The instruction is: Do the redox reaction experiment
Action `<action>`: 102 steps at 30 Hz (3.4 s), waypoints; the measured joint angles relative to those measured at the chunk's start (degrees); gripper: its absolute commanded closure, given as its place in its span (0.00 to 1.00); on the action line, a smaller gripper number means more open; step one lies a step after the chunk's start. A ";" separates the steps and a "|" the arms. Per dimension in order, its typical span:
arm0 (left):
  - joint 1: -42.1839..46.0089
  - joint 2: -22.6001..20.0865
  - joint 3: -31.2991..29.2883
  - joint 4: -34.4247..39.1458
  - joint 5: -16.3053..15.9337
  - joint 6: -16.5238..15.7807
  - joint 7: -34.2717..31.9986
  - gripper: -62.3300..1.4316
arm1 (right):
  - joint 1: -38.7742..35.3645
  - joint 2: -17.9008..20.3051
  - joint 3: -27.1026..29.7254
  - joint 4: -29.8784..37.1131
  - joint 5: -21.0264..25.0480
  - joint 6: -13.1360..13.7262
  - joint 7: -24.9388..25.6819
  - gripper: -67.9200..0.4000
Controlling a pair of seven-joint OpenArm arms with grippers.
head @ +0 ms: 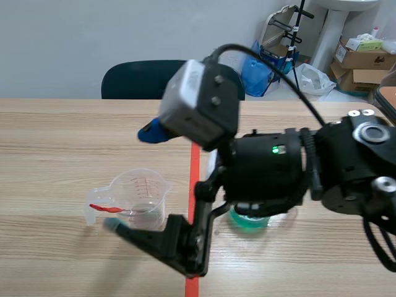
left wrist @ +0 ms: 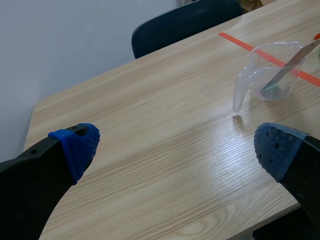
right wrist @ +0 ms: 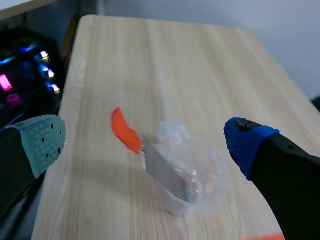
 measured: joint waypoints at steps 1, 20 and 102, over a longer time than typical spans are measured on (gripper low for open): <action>0.00 0.00 0.00 0.00 0.00 0.00 0.00 0.00 | -1.29 1.20 1.81 0.59 0.52 -0.98 1.27 0.00; 0.00 0.02 0.00 0.00 0.02 0.00 0.00 0.00 | -31.52 6.10 38.69 14.03 4.87 -6.80 2.32 0.00; 0.00 9.49 0.02 0.85 1.20 0.00 -1.95 0.00 | -40.19 3.72 50.51 18.75 6.84 -12.52 -1.51 0.00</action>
